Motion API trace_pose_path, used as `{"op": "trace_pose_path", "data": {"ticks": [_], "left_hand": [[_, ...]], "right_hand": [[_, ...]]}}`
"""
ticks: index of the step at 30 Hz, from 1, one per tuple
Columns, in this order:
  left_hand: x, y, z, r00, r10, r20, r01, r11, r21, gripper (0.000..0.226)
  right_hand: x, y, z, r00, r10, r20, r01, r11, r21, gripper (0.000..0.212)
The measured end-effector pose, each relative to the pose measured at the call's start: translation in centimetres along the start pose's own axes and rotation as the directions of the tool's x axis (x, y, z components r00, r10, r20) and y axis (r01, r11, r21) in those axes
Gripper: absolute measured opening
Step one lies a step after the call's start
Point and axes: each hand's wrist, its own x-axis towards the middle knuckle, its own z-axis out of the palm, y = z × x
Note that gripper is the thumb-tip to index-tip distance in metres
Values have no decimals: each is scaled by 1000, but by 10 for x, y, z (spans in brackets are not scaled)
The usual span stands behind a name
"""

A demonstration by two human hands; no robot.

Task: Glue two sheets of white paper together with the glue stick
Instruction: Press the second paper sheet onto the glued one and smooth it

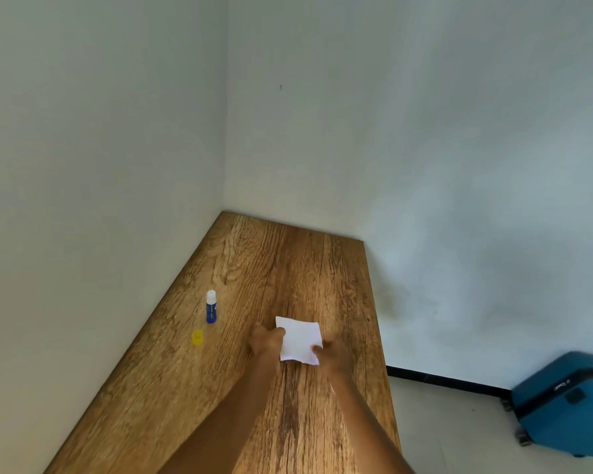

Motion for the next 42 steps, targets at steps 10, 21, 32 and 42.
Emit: {"op": "trace_pose_path", "data": {"ticks": [10,21,32,42], "left_hand": [[-3,7,-9,958,225,179,-273,910,313,34],[-26,62,-11,782,425,455,-528,841,122,7],[-39,78,-6,786,494,372,-580,798,166,15],[-32,68,-19,776,448,444,-568,803,181,15]], "right_hand": [[-3,-6,-26,935,-291,-202,321,937,137,33],[0,-56,-68,880,-475,8,473,878,75,19],[-3,-85,-85,865,-498,-59,501,865,43,13],[12,-90,-119,879,-446,-169,469,873,133,15]]}}
